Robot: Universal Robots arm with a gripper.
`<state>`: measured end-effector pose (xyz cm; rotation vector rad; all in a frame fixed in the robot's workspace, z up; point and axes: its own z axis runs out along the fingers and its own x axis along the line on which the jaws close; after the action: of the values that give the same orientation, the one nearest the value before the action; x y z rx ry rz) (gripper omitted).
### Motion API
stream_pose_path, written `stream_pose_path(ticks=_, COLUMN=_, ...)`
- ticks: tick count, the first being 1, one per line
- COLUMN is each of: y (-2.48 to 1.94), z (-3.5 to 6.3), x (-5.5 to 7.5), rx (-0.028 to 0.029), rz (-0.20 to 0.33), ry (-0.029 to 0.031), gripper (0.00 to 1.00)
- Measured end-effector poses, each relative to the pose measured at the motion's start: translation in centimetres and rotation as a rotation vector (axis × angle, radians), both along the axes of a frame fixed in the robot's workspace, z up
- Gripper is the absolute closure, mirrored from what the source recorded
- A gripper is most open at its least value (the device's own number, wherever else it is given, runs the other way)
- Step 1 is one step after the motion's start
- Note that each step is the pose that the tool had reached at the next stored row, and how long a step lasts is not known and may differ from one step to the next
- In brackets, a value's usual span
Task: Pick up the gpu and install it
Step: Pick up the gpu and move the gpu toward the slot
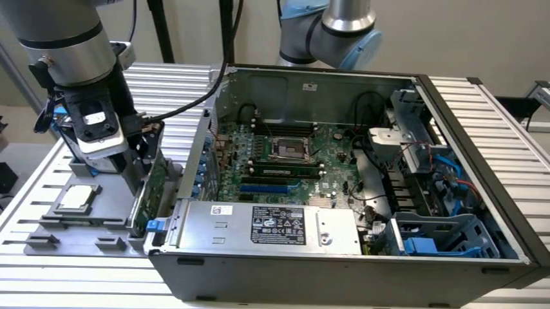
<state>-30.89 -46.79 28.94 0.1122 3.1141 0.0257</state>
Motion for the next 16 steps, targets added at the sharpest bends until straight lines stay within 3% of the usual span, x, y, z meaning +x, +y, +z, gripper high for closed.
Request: stream_pose_path(ticks=16, y=-0.12, z=-2.9, x=0.0, rx=-0.0011, rz=0.0, ry=-0.01, gripper=0.52)
